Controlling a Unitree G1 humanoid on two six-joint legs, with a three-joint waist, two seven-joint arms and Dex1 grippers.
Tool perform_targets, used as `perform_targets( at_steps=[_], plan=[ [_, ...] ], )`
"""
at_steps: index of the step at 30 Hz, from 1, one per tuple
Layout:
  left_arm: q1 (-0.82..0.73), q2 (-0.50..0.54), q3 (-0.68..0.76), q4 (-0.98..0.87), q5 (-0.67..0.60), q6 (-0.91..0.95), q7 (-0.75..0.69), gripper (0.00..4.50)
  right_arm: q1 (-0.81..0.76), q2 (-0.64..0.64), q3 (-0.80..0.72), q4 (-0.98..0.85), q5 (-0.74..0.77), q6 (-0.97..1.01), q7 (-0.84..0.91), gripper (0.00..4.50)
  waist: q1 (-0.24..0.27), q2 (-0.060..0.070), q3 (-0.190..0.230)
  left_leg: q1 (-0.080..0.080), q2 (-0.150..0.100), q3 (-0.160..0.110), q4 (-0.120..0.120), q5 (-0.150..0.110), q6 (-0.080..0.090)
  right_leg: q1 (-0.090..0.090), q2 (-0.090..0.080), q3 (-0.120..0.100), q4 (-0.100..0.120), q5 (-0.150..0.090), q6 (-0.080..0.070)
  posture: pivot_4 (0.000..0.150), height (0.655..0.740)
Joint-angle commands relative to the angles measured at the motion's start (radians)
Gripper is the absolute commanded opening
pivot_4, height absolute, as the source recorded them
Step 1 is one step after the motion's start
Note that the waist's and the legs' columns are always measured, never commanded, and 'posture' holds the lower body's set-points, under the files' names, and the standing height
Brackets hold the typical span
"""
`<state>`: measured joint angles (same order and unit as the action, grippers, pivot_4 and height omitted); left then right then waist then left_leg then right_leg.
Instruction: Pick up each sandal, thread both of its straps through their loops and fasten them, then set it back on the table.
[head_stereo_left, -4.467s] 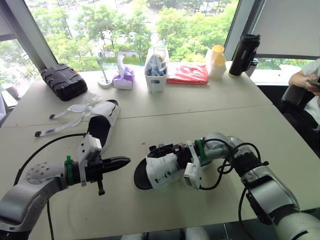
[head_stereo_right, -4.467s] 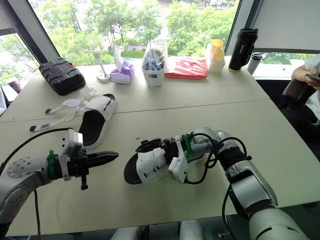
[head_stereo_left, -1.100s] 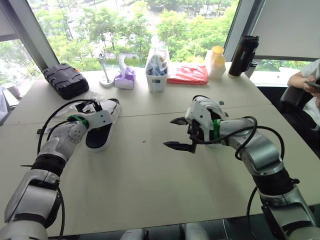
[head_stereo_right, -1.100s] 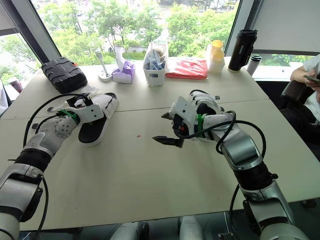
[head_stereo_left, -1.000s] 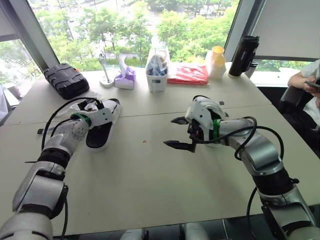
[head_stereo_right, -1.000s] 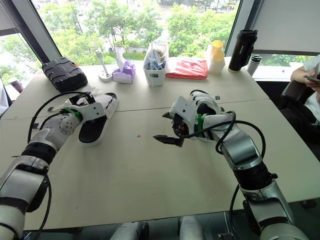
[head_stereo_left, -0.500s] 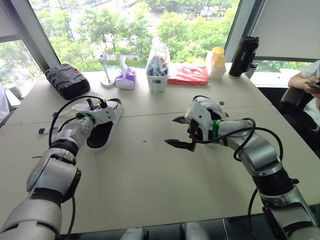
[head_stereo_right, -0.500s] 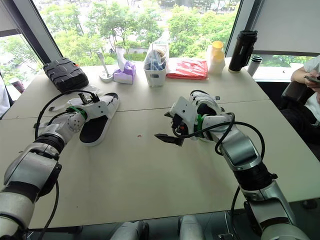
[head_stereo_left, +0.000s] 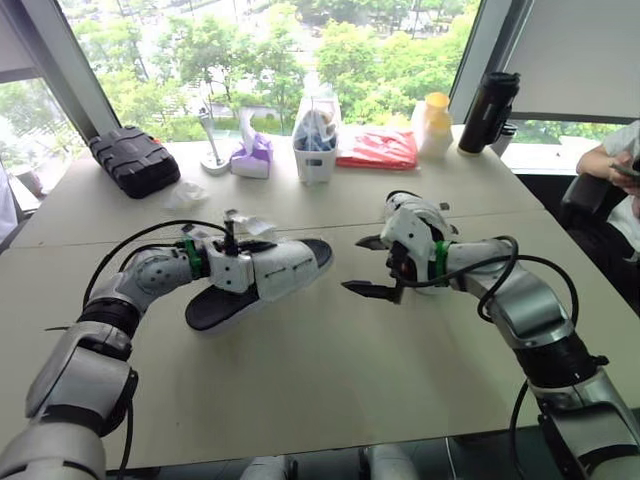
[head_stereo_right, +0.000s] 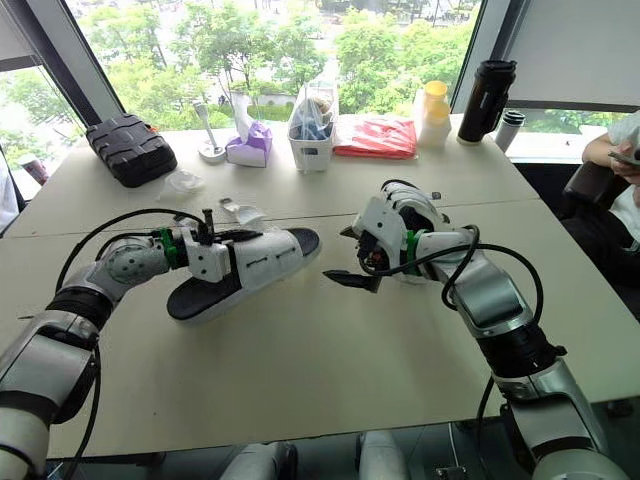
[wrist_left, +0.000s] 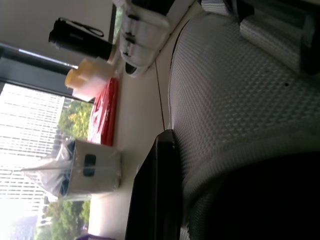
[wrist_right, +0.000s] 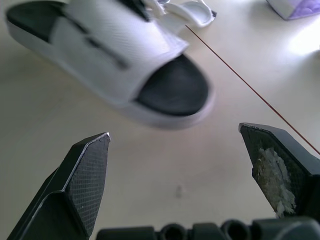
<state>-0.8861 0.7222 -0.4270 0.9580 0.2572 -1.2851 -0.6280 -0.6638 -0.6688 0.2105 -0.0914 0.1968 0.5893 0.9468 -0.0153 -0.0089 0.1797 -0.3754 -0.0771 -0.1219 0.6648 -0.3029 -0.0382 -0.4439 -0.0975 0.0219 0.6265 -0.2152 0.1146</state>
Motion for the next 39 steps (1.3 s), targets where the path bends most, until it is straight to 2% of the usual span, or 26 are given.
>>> perform_targets(
  at_steps=[1, 7, 10, 14, 16, 18, 21, 28, 35, 39],
  plan=[
    [-0.049, 0.024, -0.038, -0.001, -0.019, -0.170, -0.033, 0.05, -0.040, -0.021, -0.026, 0.026, -0.014, -0.057, 0.022, 4.50, -0.001, 0.000, 0.000, 0.000, 0.000, 0.000, 0.000, 0.000, 0.000, 0.000, 0.001, 0.000, 0.000, 0.000, 0.000, 0.150, 0.7400],
    [-0.081, -0.008, -0.034, 0.040, 0.125, -0.264, 0.007, 0.05, -0.041, -0.032, -0.036, 0.035, -0.020, -0.072, 0.029, 4.50, 0.001, 0.000, 0.000, 0.000, 0.000, 0.001, 0.000, 0.000, 0.001, 0.000, 0.001, 0.000, 0.000, 0.000, 0.000, 0.150, 0.7400],
    [-0.071, -0.038, 0.014, 0.014, 0.291, -0.258, 0.090, 0.05, -0.027, -0.034, -0.040, 0.007, -0.014, -0.060, 0.026, 4.50, 0.001, 0.000, 0.000, 0.000, 0.000, 0.001, 0.000, 0.000, 0.001, 0.000, 0.001, 0.000, 0.000, 0.000, 0.000, 0.150, 0.7400],
    [-0.052, -0.043, 0.027, 0.002, 0.442, -0.235, 0.207, 0.05, -0.016, -0.039, -0.043, -0.011, -0.011, -0.052, 0.024, 4.50, 0.001, 0.000, 0.000, 0.000, 0.000, 0.001, 0.000, 0.000, 0.001, 0.000, 0.001, 0.000, 0.001, 0.000, 0.000, 0.150, 0.7400],
    [-0.044, -0.041, 0.020, 0.000, 0.489, -0.225, 0.256, 0.05, -0.010, -0.040, -0.044, -0.018, -0.010, -0.050, 0.022, 4.50, 0.002, 0.000, 0.000, 0.000, 0.000, 0.001, 0.000, 0.000, 0.001, 0.000, 0.001, 0.000, 0.001, 0.000, 0.000, 0.150, 0.7400],
    [-0.031, -0.045, 0.003, 0.032, 0.465, -0.236, 0.274, 0.05, -0.002, -0.040, -0.042, -0.025, -0.011, -0.050, 0.020, 4.50, 0.003, 0.000, 0.000, 0.001, 0.000, 0.001, 0.001, -0.001, 0.001, 0.000, 0.001, 0.000, 0.001, 0.000, 0.000, 0.150, 0.7400],
    [-0.014, -0.035, -0.017, 0.058, 0.446, -0.222, 0.276, 0.96, 0.002, -0.036, -0.042, -0.031, -0.009, -0.048, 0.019, 4.50, 0.003, 0.000, 0.000, 0.001, 0.000, 0.001, 0.001, 0.000, 0.001, 0.000, 0.001, 0.000, 0.002, 0.000, 0.000, 0.150, 0.7400],
    [0.012, 0.022, -0.046, 0.064, 0.362, -0.234, 0.252, 4.45, -0.005, -0.026, -0.028, -0.016, -0.016, -0.057, 0.021, 4.50, -0.003, 0.000, 0.000, 0.001, 0.000, 0.000, 0.001, -0.001, 0.001, 0.001, 0.001, 0.000, 0.003, 0.000, 0.000, 0.150, 0.7400],
    [0.059, 0.145, -0.066, 0.050, 0.279, -0.251, 0.213, 4.45, -0.013, -0.016, -0.016, -0.005, -0.025, -0.067, 0.023, 4.50, -0.012, 0.001, -0.001, 0.002, 0.002, 0.001, 0.001, -0.001, 0.002, 0.000, 0.003, 0.001, 0.004, 0.000, 0.000, 0.150, 0.7400],
    [0.096, 0.235, -0.139, 0.082, 0.020, -0.243, 0.150, 4.45, -0.013, -0.012, -0.015, 0.001, -0.026, -0.072, 0.027, 4.50, -0.013, 0.001, -0.001, 0.003, 0.002, 0.001, 0.001, -0.001, 0.002, 0.000, 0.003, 0.001, 0.004, 0.000, 0.000, 0.150, 0.7400]
  ],
)
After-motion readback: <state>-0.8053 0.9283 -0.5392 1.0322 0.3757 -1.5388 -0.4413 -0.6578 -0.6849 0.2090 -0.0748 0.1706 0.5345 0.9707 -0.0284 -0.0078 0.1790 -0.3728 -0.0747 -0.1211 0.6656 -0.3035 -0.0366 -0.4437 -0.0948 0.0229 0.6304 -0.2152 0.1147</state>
